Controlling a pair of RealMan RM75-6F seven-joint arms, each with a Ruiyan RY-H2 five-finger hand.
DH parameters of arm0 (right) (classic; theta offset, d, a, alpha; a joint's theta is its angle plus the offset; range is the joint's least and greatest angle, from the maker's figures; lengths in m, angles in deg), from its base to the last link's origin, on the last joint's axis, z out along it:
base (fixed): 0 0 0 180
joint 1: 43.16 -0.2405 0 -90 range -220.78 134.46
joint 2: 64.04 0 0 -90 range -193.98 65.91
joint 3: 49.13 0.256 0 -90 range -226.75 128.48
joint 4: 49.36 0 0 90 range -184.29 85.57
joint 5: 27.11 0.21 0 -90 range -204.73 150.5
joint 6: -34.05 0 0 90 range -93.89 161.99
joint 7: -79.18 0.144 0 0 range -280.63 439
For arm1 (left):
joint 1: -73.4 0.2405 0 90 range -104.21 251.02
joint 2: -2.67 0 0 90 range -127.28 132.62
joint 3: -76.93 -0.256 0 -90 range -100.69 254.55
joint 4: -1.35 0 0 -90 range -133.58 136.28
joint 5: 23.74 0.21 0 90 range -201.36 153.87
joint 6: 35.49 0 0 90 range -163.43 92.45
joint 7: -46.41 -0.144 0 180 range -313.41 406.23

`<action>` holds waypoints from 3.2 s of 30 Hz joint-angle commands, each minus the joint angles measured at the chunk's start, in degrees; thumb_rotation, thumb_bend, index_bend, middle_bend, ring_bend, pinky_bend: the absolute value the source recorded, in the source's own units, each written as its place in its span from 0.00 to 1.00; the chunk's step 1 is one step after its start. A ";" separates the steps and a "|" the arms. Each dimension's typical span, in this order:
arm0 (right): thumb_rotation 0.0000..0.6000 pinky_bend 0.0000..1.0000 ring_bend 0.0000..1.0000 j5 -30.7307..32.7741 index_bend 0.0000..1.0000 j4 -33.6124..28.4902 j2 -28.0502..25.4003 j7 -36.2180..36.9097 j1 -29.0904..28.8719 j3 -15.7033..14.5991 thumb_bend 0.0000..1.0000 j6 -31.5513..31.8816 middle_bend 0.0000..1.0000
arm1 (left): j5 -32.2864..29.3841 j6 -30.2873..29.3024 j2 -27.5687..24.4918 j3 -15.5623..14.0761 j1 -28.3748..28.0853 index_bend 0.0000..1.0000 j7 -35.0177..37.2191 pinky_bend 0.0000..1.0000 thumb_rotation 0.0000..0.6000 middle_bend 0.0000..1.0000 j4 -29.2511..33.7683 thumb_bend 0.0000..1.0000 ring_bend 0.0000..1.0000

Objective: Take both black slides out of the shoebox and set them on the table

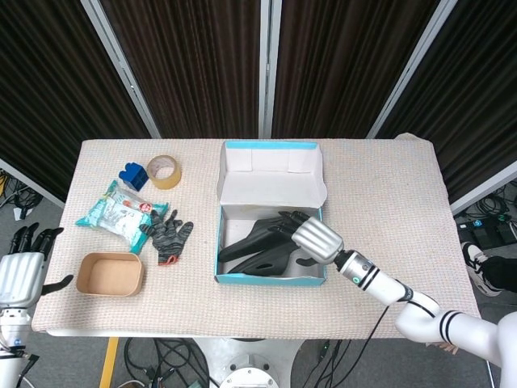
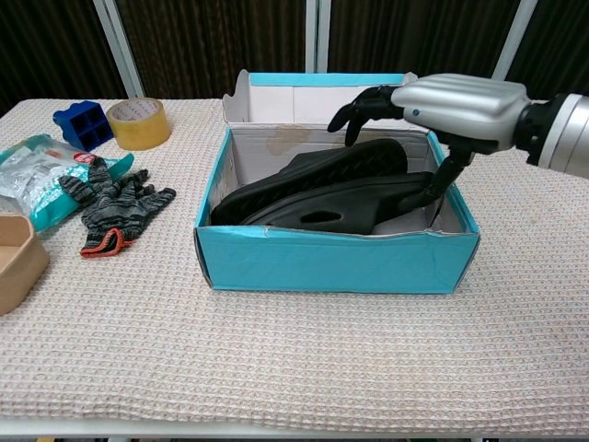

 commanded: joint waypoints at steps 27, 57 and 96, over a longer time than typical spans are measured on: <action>1.00 0.13 0.06 -4.88 0.34 29.88 22.63 3.82 -2.02 -5.93 0.53 19.82 0.28 | 0.06 0.38 0.24 0.11 -0.25 0.18 2.39 0.09 1.00 0.19 -1.76 0.00 0.06; 1.00 0.17 0.12 12.14 0.46 29.41 8.42 8.36 5.95 1.93 0.74 23.29 0.30 | 1.63 3.39 -0.61 1.34 -3.80 0.18 4.32 0.09 1.00 0.19 -3.08 0.00 0.06; 1.00 0.00 0.00 20.25 0.00 15.21 -8.39 1.81 3.53 1.82 0.00 -2.88 0.00 | 6.36 25.27 -6.64 6.06 -24.95 0.21 21.89 0.26 1.00 0.22 3.14 0.00 0.12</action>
